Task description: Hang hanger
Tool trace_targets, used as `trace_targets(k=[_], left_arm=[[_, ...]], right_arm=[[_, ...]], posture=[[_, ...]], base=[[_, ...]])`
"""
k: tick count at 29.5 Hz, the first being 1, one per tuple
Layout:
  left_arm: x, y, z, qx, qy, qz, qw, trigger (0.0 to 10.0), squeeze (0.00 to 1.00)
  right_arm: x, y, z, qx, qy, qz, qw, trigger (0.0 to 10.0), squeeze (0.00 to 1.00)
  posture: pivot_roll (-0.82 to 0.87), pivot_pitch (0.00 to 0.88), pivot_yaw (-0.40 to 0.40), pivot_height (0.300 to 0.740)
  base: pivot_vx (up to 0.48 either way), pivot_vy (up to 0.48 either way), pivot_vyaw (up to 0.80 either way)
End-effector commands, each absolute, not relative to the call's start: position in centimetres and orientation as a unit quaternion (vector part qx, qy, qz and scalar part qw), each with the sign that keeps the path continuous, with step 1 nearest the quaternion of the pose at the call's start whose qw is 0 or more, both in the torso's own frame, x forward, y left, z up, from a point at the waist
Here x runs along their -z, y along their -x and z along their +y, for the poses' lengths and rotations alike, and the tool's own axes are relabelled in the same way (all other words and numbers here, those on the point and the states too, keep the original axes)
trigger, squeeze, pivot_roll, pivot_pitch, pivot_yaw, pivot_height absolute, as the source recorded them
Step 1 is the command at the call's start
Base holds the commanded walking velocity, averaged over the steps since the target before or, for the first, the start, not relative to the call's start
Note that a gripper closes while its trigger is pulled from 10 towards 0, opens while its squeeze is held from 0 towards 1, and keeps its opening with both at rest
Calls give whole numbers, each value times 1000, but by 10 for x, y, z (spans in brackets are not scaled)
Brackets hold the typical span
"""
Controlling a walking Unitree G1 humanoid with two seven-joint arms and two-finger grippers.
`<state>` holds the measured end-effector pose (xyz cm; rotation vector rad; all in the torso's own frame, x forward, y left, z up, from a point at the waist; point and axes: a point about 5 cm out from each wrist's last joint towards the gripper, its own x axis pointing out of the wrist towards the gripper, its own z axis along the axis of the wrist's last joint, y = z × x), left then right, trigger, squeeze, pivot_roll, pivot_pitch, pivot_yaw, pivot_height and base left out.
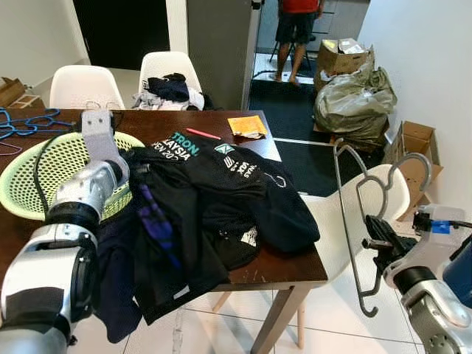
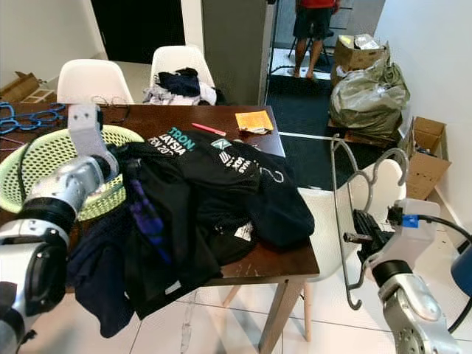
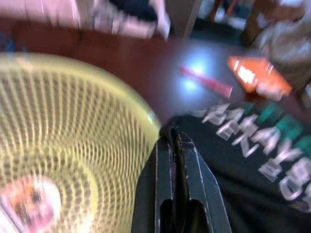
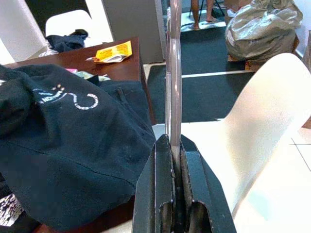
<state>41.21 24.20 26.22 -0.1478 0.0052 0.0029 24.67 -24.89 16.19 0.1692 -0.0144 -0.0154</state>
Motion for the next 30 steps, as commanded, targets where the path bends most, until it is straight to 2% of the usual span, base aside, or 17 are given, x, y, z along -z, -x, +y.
trace_targets(k=[1, 3, 5, 6, 8, 10, 11, 12, 13, 14, 15, 18, 20, 21, 23, 26, 30], left_arm=[[-341, -403, 264, -34, 25, -125, 991, 0, 0], [-341, -403, 264, -34, 25, -125, 991, 0, 0], [-458, -358, 292, -105, -53, -299, 947, 0, 0], [-497, -330, 302, -137, -79, -363, 918, 0, 0], [-497, -330, 302, -137, -79, -363, 918, 0, 0], [-530, -295, 316, -181, -106, -420, 883, 0, 0], [-530, -295, 316, -181, -106, -420, 883, 0, 0], [-534, -280, 329, -214, -119, -429, 869, 0, 0], [-532, -269, 343, -244, -129, -428, 860, 0, 0], [-532, -269, 343, -244, -129, -428, 860, 0, 0], [-519, -269, 356, -264, -131, -400, 868, 0, 0], [-508, -272, 364, -272, -130, -378, 876, 0, 0], [-449, -299, 377, -259, -103, -282, 918, 0, 0], [-449, -299, 377, -259, -103, -282, 918, 0, 0], [-399, -317, 384, -253, -77, -215, 940, 0, 0], [-379, -322, 389, -262, -62, -191, 944, 0, 0], [-384, -319, 396, -286, -44, -209, 934, 0, 0]], right_arm=[[-162, -247, -250, 15, -92, -12, 996, 10000, 0], [-162, -247, -250, 15, -92, -12, 996, 10000, 0], [-162, -249, -248, 16, -100, -15, 995, 10000, 0], [-161, -251, -247, 16, -105, -17, 994, 10000, 0], [-161, -251, -247, 16, -105, -17, 994, 10000, 0], [-161, -253, -245, 16, -111, -20, 994, 10000, 0], [-161, -253, -245, 16, -111, -20, 994, 10000, 0], [-161, -253, -243, 15, -113, -21, 993, 10000, 0], [-161, -254, -242, 14, -116, -22, 993, 10000, 0], [-161, -254, -242, 14, -116, -22, 993, 10000, 0], [-162, -255, -242, 12, -118, -22, 993, 10000, 0], [-162, -256, -242, 12, -119, -22, 993, 10000, 0], [-163, -258, -241, 9, -119, -22, 993, 10000, 0], [-163, -258, -241, 9, -119, -22, 993, 10000, 0], [-163, -258, -242, 8, -117, -22, 993, 10000, 0], [-163, -257, -243, 7, -113, -20, 993, 10000, 0], [-162, -255, -245, 7, -107, -16, 994, 10000, 0]], posture=[[-56, 75, -21, 740], [-56, 75, -21, 740], [-31, 66, -14, 740], [-12, 62, -13, 740], [-12, 62, -13, 740], [-4, 58, -9, 740], [-4, 58, -9, 740], [-2, 58, -11, 740], [0, 58, -12, 740], [0, 58, -12, 740], [3, 57, -13, 740], [4, 56, -11, 740], [-6, 59, -18, 740], [-6, 59, -18, 740], [-14, 59, -27, 740], [-22, 50, -32, 740], [-27, 38, -36, 740]], base=[[0, 0, 0], [0, 0, 0], [0, 0, 0], [0, 0, 0], [0, 0, 0], [0, 0, 0], [0, 0, 0], [0, 0, 0], [0, 0, 0], [0, 0, 0], [0, 0, 0], [0, 0, 0], [0, 0, 0], [0, 0, 0], [0, 0, 0], [0, 0, 0], [0, 0, 0]])
